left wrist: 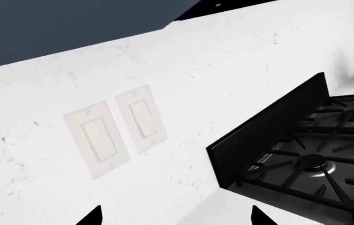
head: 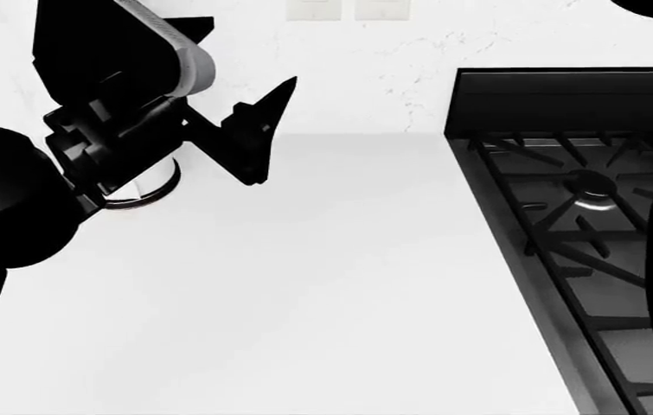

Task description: Pick the mango, radish from the counter and place them in the cabinet. Then close the cabinet.

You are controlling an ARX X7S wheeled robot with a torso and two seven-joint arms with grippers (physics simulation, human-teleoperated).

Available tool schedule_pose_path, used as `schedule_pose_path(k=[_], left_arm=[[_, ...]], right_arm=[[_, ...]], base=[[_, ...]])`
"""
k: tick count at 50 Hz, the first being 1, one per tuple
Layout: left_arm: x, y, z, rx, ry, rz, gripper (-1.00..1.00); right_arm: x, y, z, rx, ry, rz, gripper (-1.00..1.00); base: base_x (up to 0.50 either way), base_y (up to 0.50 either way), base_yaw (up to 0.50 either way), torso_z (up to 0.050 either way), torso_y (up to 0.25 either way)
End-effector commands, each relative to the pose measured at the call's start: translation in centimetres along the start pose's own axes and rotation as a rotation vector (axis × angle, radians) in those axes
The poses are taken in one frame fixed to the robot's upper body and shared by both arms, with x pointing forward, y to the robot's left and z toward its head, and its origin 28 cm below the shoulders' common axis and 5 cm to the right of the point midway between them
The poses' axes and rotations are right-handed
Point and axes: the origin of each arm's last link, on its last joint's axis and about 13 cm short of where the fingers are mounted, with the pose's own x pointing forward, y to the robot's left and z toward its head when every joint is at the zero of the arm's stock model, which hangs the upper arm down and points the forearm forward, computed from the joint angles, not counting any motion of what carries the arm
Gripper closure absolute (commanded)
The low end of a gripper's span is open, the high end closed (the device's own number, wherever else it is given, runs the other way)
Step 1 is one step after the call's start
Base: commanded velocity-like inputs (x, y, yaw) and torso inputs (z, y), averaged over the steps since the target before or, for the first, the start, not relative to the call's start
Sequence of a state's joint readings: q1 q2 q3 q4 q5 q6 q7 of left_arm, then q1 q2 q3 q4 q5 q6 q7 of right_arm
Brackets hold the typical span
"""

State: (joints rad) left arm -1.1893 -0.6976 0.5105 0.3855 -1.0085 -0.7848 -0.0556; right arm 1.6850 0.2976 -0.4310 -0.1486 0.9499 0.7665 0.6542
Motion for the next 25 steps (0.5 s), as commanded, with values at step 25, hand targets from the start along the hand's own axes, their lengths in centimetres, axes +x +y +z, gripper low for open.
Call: schedule_pose_path(k=[25], left_arm=[[-0.05,-0.09,-0.31,-0.006,0.004,-0.001,-1.0]], right_arm=[[-0.68,2.46,-1.57,-0.027,0.154,0.163,-1.0]], base=[[0.0,0.0,0.0,0.002,0.0]])
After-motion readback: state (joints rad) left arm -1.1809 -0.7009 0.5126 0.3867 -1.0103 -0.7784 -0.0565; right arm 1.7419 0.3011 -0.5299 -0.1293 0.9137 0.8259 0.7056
